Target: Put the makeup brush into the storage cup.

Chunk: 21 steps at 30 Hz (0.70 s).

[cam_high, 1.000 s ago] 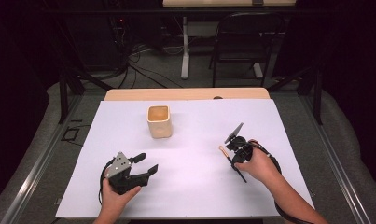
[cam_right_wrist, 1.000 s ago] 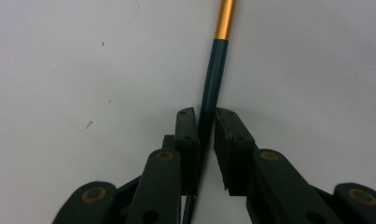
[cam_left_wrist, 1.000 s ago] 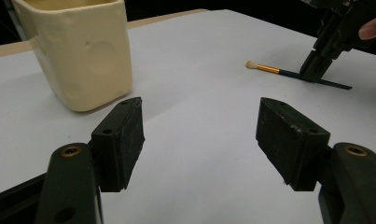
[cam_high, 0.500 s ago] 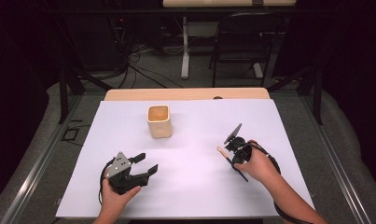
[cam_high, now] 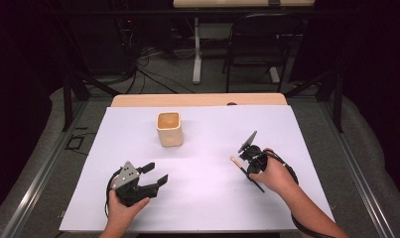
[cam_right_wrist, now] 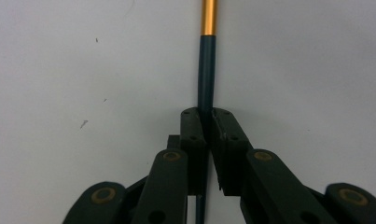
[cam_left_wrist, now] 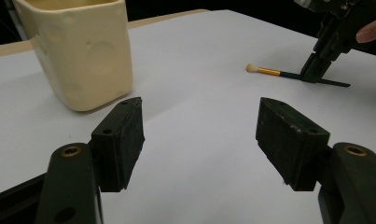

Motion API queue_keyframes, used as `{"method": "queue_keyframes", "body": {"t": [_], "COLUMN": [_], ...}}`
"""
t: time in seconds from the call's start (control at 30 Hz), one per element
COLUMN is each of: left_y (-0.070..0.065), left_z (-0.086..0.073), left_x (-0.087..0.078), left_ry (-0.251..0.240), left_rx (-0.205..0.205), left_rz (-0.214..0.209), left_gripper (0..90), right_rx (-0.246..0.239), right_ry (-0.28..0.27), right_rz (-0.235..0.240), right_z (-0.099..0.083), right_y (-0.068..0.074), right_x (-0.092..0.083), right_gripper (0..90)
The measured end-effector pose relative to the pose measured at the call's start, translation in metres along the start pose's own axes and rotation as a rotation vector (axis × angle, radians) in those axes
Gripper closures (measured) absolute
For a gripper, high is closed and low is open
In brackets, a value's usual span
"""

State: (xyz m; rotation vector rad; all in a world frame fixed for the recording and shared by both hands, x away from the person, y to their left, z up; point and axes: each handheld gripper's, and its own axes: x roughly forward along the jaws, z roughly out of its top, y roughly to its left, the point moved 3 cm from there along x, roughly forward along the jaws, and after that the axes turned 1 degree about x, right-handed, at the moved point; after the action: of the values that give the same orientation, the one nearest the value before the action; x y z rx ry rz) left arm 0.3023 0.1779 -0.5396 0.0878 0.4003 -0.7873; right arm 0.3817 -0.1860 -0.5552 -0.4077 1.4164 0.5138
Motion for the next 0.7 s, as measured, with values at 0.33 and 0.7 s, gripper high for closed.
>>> {"method": "queue_keyframes", "body": {"t": [0.33,0.7], "left_y": [0.0,0.0], "left_z": [0.0,0.0], "left_x": [0.0,0.0], "left_ry": [-0.001,0.002], "left_rx": [-0.001,-0.003], "left_rz": [0.0,-0.002], "left_gripper": [32.3,32.3], "right_rx": [-0.005,0.005], "right_ry": [0.016,-0.051], "right_rz": [0.007,0.017], "right_z": [-0.001,0.0], "right_y": [-0.001,0.0], "right_x": [-0.006,-0.015], "right_gripper": [83.5,83.5]}}
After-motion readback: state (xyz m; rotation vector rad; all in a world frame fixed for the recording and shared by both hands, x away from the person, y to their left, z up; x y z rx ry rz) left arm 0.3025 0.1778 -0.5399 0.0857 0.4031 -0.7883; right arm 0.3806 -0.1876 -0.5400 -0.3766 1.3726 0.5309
